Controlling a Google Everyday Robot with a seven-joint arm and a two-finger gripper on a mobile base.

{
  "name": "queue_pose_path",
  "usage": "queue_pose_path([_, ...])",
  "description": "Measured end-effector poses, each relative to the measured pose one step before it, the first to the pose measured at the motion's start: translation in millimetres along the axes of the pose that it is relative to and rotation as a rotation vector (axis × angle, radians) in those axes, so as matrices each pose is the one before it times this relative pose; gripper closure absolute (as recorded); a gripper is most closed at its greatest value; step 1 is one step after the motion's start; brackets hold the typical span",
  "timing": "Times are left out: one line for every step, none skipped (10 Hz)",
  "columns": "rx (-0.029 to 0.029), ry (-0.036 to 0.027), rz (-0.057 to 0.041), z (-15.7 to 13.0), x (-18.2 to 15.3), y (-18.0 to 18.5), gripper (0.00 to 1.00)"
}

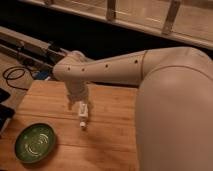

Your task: Place the bottle in the ceramic bowl

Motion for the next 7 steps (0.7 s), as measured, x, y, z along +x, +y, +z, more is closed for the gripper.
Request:
queue_pose_path([0.00968,0.00784,-0.02494,2.35,-10.65,15.76,0.35])
queue_pose_path([0.0145,0.01391,-0.02586,4.79,-11.28,19.59,0.35])
queue_pose_path([0.00848,0.00845,-0.00911,2.19,-7.03,9.54,0.35])
queue_pose_path([0.00633,0.00318,-0.00415,1.86,-3.37,3.35,0.35])
queue_pose_path([0.00007,0.00002,0.00234,-0.16,-0.27,-1.36,0.35])
queue_pose_path([0.00235,-0.00051,0.00471,0.43,-0.81,-3.06,0.35])
queue_pose_path([-0.00044,0.00056,0.00006,0.53,0.34,-0.01,0.35])
